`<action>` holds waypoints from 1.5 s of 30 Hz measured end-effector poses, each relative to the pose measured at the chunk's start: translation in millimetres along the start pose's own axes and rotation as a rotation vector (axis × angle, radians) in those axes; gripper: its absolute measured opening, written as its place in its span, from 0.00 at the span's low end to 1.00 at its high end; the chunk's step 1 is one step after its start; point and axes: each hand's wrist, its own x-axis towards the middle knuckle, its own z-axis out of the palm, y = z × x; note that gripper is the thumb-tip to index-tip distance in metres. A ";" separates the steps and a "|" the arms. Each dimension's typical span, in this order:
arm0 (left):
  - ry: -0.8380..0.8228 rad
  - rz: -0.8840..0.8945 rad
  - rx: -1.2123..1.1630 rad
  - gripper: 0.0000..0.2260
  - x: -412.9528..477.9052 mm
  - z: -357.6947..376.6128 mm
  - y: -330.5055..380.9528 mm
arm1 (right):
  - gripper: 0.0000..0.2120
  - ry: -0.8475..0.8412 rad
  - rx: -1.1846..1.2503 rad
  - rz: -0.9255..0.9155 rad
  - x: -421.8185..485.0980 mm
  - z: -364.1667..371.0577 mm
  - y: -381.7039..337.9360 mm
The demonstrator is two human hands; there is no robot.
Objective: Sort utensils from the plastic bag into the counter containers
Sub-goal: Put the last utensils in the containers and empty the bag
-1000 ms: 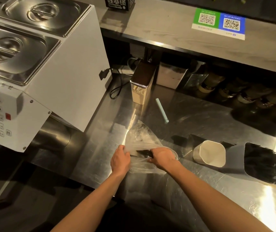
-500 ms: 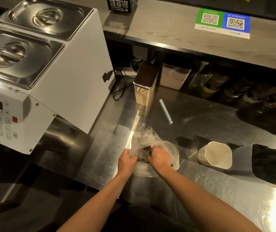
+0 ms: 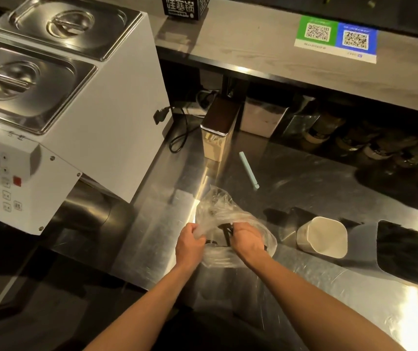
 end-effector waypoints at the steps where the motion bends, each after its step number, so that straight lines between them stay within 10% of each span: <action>1: 0.039 0.020 0.050 0.08 -1.1 0.4 -0.1 | 0.13 -0.029 -0.005 -0.006 0.4 2.3 -2.1; 11: 0.002 -0.252 0.226 0.25 -9.0 2.3 1.0 | 0.10 -0.074 -0.050 0.030 0.3 2.5 -14.7; 21: 0.025 -0.289 -0.146 0.07 -12.4 1.3 -7.7 | 0.20 -0.225 -0.066 -0.065 -9.8 -12.1 5.6; 45: 0.021 -0.311 -0.226 0.11 -28.1 20.0 3.9 | 0.12 -0.146 -0.245 -0.088 -24.0 20.0 16.8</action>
